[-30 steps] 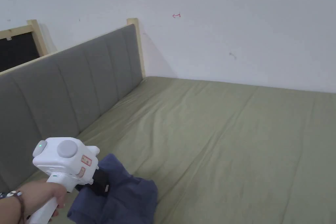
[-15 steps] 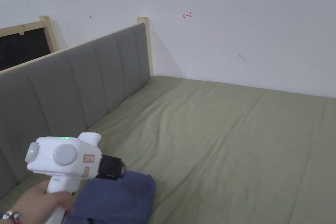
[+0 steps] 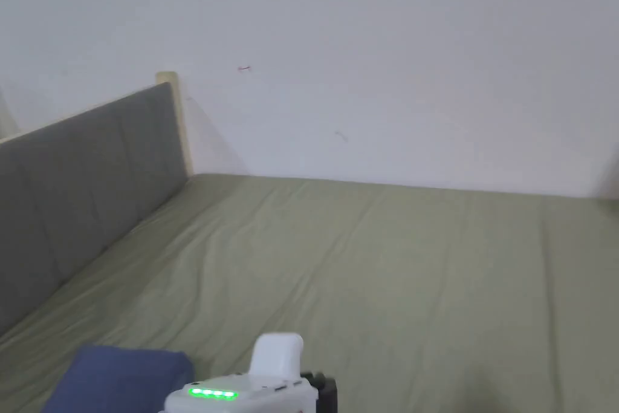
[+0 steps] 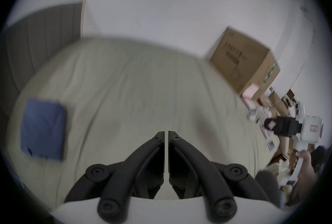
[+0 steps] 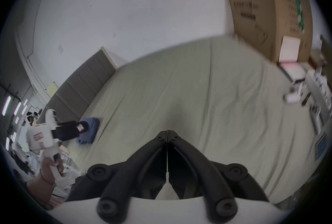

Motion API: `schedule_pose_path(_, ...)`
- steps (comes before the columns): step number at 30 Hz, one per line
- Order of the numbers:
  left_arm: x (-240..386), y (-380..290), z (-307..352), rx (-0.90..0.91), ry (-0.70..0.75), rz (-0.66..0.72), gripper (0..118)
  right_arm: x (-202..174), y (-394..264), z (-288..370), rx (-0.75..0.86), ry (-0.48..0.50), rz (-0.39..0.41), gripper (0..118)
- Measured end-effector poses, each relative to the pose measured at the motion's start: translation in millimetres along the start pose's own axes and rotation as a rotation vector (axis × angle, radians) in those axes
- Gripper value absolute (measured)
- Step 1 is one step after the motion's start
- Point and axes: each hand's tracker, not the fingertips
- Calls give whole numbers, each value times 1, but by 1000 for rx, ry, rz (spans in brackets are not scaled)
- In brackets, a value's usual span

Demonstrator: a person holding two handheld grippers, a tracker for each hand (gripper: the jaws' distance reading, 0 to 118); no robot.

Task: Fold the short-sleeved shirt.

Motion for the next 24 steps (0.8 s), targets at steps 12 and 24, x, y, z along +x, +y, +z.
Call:
schedule_pose_path(12, 116, 57, 74, 588, 145, -250, 4, -17, 56, 77, 613, -129, 183, 0)
schedule_pose_path(24, 139, 48, 87, 624, 147, -302, 69, -54, 53, 92, 675, -223, 290, 103)
